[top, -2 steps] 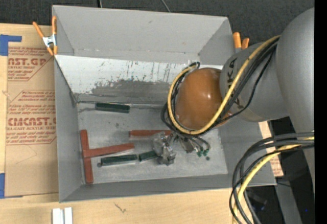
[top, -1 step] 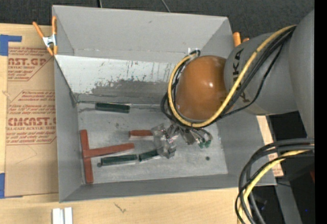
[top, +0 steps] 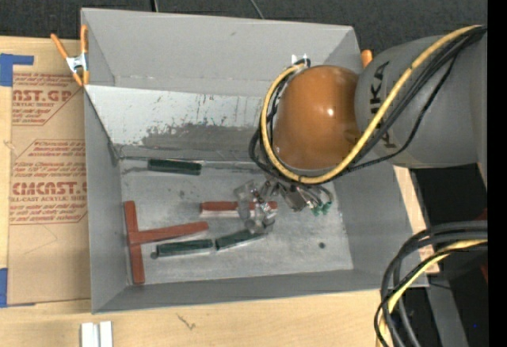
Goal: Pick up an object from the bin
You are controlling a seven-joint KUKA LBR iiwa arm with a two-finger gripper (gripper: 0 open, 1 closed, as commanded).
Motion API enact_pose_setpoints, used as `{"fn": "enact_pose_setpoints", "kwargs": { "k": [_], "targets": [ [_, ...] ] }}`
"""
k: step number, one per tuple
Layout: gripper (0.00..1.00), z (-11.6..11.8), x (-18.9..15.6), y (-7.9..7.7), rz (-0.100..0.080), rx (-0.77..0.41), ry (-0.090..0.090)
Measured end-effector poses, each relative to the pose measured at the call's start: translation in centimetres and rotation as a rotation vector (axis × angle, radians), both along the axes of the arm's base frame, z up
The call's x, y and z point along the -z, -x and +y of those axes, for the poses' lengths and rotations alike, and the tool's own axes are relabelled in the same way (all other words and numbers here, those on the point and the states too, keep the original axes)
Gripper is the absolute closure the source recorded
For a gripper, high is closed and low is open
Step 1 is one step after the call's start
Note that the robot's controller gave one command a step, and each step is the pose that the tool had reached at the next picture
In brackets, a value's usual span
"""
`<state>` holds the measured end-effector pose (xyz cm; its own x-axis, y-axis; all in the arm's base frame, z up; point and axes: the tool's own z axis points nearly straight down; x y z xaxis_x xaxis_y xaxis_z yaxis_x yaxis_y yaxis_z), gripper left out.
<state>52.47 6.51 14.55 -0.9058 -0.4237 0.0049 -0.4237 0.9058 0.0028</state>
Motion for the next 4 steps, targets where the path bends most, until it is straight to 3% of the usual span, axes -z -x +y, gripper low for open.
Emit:
{"fn": "enact_pose_setpoints", "kwargs": {
  "k": [1, 2, 3, 4],
  "targets": [
    [0.00, 3.4, 7.6, -1.5, -0.008, 0.242, -0.001],
    [0.00, 3.4, 7.5, -1.6, -0.009, 0.242, -0.001],
    [1.00, 10.9, 7.6, 1.0, -0.005, 0.153, 0.000],
    [1.00, 10.9, 7.6, 1.0, -0.005, 0.153, 0.000]
  ]
}}
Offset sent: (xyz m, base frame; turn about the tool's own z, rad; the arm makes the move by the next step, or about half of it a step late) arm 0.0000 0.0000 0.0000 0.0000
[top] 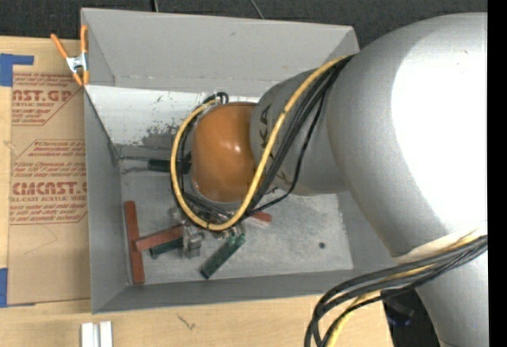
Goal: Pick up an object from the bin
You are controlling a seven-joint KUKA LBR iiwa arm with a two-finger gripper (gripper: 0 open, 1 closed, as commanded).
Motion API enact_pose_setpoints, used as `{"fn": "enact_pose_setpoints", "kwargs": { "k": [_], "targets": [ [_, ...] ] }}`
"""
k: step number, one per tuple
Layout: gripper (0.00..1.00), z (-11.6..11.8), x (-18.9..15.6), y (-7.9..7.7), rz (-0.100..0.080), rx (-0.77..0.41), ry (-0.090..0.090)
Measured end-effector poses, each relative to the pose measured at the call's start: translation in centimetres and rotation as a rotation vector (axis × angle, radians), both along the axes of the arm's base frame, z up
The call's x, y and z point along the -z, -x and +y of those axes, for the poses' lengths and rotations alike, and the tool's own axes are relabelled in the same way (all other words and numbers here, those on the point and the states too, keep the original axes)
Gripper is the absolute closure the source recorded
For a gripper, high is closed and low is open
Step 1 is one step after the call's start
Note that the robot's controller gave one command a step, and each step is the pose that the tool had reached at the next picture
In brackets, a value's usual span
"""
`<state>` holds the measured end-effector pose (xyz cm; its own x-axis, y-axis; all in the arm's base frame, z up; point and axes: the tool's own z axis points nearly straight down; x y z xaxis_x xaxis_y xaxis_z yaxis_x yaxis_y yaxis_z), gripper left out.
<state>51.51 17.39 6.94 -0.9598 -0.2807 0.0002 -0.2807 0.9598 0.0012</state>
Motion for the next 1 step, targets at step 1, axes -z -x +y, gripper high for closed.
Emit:
{"fn": "enact_pose_setpoints", "kwargs": {
  "k": [1],
  "targets": [
    [1.00, -0.25, -20.10, -3.37, 0.000, 0.006, 0.001]
  ]
}}
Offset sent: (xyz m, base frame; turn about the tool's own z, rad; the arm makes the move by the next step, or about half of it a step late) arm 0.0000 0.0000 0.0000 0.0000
